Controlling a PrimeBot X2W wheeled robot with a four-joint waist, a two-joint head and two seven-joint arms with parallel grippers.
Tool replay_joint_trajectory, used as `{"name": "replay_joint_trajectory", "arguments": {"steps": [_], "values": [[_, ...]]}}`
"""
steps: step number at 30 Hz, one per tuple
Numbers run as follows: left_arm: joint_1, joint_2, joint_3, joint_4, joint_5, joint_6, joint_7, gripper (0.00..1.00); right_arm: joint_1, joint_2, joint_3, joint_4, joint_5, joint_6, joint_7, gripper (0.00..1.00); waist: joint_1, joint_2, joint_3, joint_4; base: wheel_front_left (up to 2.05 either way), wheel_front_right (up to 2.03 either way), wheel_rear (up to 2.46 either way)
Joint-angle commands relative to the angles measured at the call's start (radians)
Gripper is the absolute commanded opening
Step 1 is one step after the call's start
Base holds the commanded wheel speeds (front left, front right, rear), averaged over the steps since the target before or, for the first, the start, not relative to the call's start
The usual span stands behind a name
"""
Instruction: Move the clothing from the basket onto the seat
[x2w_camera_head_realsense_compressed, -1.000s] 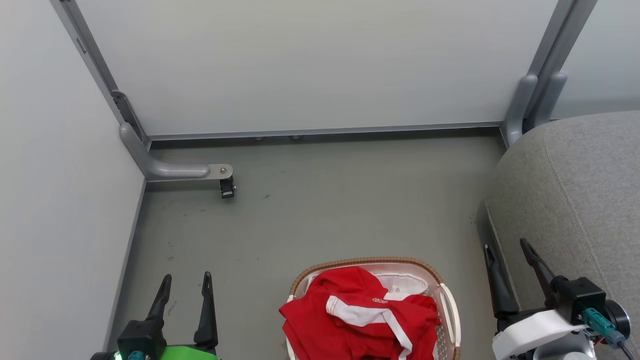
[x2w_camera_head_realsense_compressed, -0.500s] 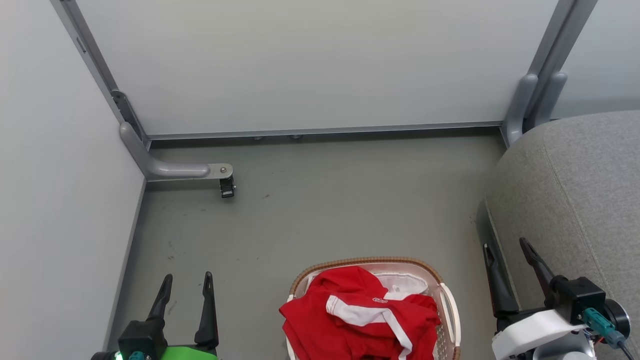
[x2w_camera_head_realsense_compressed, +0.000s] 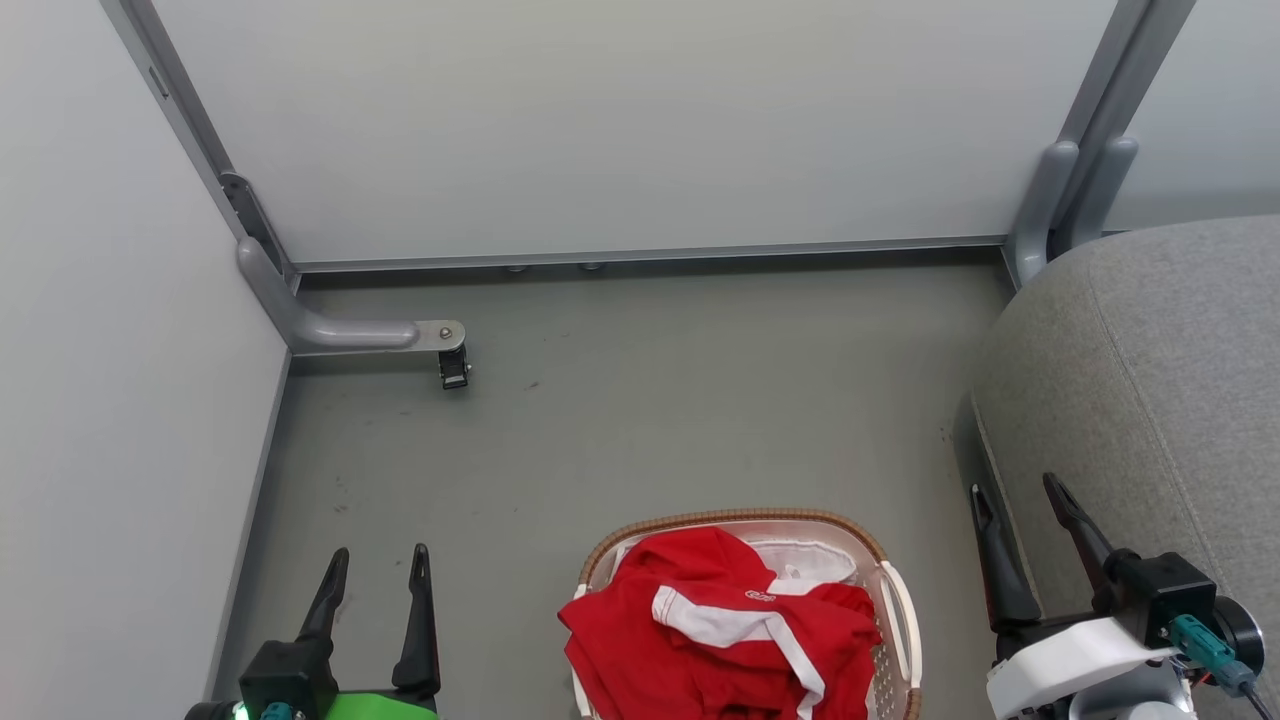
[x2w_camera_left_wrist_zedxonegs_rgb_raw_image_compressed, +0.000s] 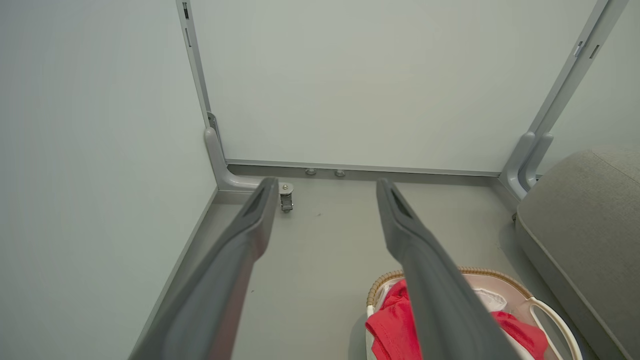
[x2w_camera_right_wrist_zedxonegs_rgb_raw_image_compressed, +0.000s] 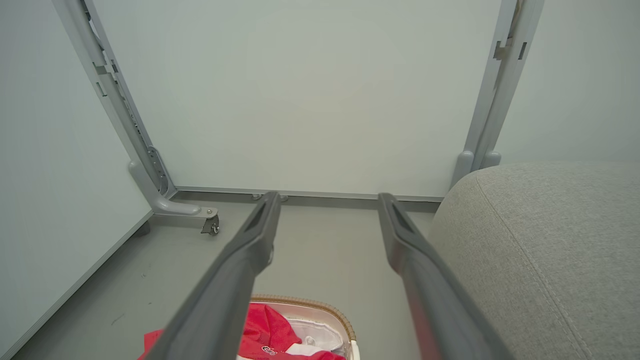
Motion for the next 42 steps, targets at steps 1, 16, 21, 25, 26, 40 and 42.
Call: {"name": "replay_joint_trajectory", "arguments": {"steps": [1,16,21,25,26,40,42], "values": [[0.000,0.007,0.000,-0.003,-0.001,-0.004,-0.001,1.00,0.007,-0.005,-0.004,-0.007,0.001,0.000,-0.005,1.00,0.0000,0.0111,0.005,-0.001,0.00,0.00,0.00],[-0.232,0.014,-0.088,0.044,0.100,-0.052,0.000,1.00,-0.141,-0.005,-0.112,-0.140,0.014,0.000,-0.005,1.00,0.0000,0.0111,0.229,-0.070,0.00,0.00,0.00],[-0.379,0.040,-0.190,0.148,0.134,-0.064,0.000,1.00,-0.205,-0.004,-0.161,-0.176,0.029,0.000,-0.004,1.00,0.0000,0.0111,0.343,-0.112,0.00,0.00,0.00],[-0.506,0.068,-0.350,0.264,0.146,-0.063,0.000,1.00,-0.247,-0.004,-0.189,-0.190,0.049,0.000,-0.004,1.00,0.0000,0.0111,0.436,-0.158,0.00,0.00,0.00],[-0.541,0.080,-0.400,0.297,0.140,-0.064,0.000,1.00,-0.257,-0.004,-0.192,-0.192,0.057,0.000,-0.004,1.00,0.0000,0.0111,0.461,-0.172,0.00,0.00,0.00],[-0.889,0.136,-1.032,0.635,-0.046,-0.062,0.050,1.00,-0.318,-0.003,-0.139,-0.183,0.172,0.000,-0.004,1.00,0.0000,0.0111,0.675,-0.337,0.00,0.00,0.00],[-0.917,0.144,-1.078,0.660,-0.074,-0.062,0.069,1.00,-0.321,-0.003,-0.138,-0.181,0.192,0.000,-0.004,1.00,0.0000,0.0111,0.698,-0.356,0.00,0.00,0.00]]}}
